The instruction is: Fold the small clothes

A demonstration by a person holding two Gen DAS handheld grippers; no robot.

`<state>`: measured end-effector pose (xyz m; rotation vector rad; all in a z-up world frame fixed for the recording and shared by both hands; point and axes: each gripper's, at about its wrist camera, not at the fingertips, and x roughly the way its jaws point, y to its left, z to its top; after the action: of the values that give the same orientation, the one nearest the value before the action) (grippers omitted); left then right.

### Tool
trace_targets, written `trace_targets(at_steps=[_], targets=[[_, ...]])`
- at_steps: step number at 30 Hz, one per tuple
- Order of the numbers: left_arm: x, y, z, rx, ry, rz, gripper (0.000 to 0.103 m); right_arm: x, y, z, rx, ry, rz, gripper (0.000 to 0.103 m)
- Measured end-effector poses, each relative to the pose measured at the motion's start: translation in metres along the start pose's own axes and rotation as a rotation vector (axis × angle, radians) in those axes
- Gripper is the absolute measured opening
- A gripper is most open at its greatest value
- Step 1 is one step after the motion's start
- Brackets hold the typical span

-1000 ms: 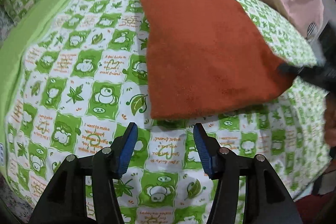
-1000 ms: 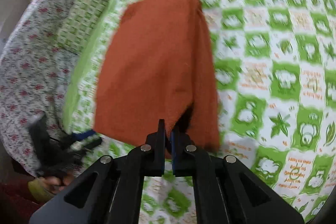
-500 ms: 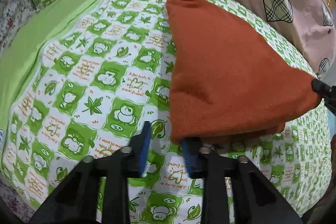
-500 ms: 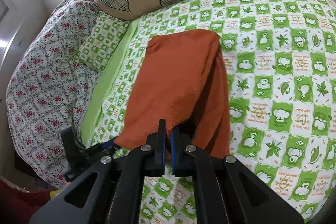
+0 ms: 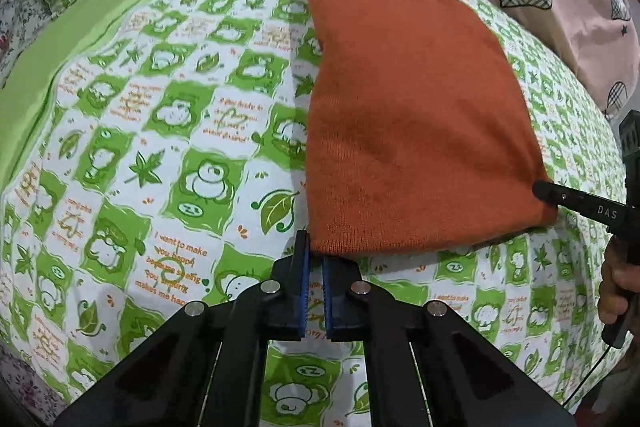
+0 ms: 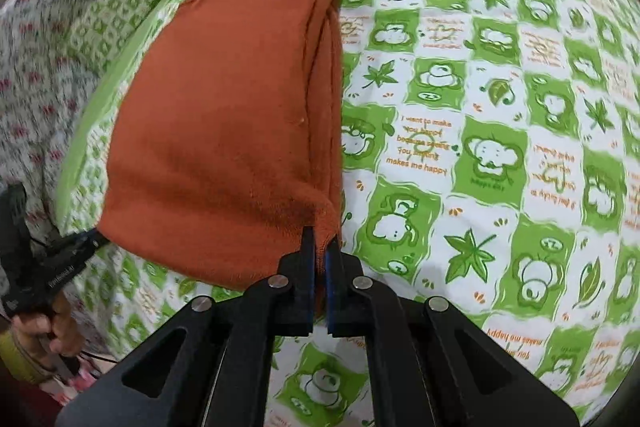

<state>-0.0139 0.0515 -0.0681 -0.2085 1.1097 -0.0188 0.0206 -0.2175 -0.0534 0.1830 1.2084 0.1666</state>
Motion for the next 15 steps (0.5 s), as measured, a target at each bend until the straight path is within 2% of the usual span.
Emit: trace_targets(at_steps=[3,7,12,15], targets=[[-0.003,0.0,0.001,0.029,0.017,-0.009,0.004,0.002,-0.003,0.0,0.045,0.021,0.028,0.004],[-0.02,0.011,-0.001,0.046,0.057,-0.049,0.007,-0.008,-0.009,0.001,0.098,0.065,0.089,0.019],[-0.057,0.018,0.015,0.06,-0.01,-0.147,0.012,-0.037,-0.023,0.021,0.191,-0.027,0.165,0.02],[-0.056,0.004,0.032,0.091,-0.035,-0.197,0.015,-0.034,-0.022,0.051,0.213,-0.079,0.175,0.02]])
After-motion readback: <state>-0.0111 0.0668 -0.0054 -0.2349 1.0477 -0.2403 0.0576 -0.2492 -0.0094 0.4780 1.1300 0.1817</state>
